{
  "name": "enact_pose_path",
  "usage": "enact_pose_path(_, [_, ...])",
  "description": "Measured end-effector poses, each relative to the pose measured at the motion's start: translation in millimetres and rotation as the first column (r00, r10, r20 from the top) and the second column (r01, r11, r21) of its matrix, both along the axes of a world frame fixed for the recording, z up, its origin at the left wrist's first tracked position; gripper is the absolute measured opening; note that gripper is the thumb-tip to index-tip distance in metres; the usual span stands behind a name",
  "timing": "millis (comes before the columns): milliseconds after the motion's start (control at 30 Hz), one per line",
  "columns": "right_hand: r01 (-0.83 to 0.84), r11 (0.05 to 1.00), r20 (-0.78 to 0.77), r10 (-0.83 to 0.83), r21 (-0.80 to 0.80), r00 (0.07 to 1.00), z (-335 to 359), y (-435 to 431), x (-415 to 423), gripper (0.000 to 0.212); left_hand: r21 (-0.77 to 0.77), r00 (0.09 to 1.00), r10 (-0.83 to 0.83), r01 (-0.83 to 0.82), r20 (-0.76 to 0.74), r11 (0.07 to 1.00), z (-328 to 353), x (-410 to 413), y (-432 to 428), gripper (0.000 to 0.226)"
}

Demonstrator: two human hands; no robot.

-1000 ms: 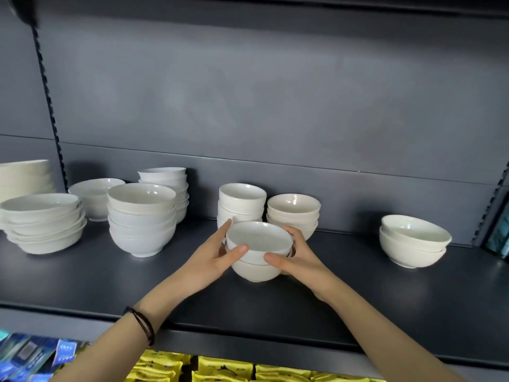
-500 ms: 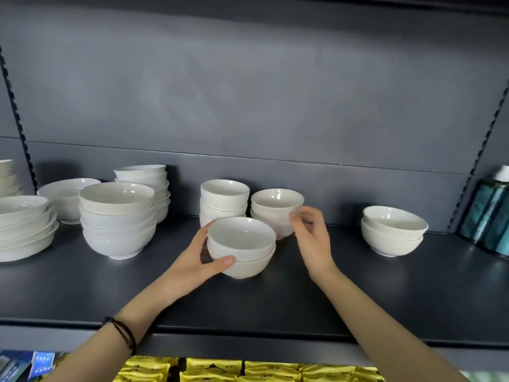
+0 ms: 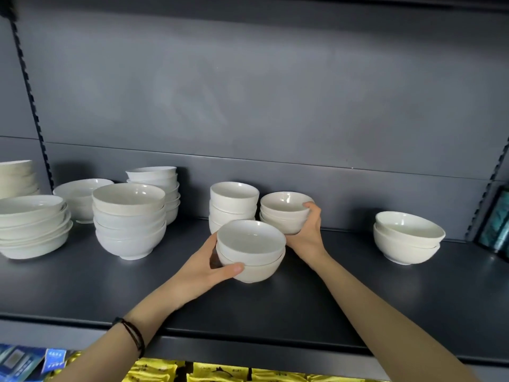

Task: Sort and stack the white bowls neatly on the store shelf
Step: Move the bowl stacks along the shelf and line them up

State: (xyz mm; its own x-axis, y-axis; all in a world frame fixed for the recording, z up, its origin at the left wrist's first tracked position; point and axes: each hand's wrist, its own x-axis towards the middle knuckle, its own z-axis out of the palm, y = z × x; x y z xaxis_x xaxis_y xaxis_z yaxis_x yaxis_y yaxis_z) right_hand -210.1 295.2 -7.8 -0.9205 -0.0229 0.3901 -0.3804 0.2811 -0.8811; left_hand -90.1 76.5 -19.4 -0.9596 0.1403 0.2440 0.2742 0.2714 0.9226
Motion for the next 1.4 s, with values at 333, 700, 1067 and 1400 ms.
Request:
enact_pose_path(333, [0.066,0.998,-0.039,-0.066,-0.001,0.997,-2,5,-5,0.095,-0.032,1.0,0.02,-0.02,-0.005,0.999,-1,-1,-1,0.078])
enact_pose_path(700, [0.133,0.986,-0.049,-0.128,0.102,0.991,1,39,15,0.089,0.028,0.998,0.03,-0.028,-0.054,0.999,-1,-1,-5,0.095])
enact_pose_path(1067, [-0.054,0.982,0.026,0.05,0.181,0.998,4,129,61,0.084,0.121,0.925,0.241,-0.214,-0.293,0.969,5,8,-4,0.065])
enact_pose_path(1400, [-0.228,0.966,0.074,0.22,0.122,0.973,1,167,75,0.075,-0.606,0.89,-0.117,-0.199,-0.441,0.77,28,41,117,0.05])
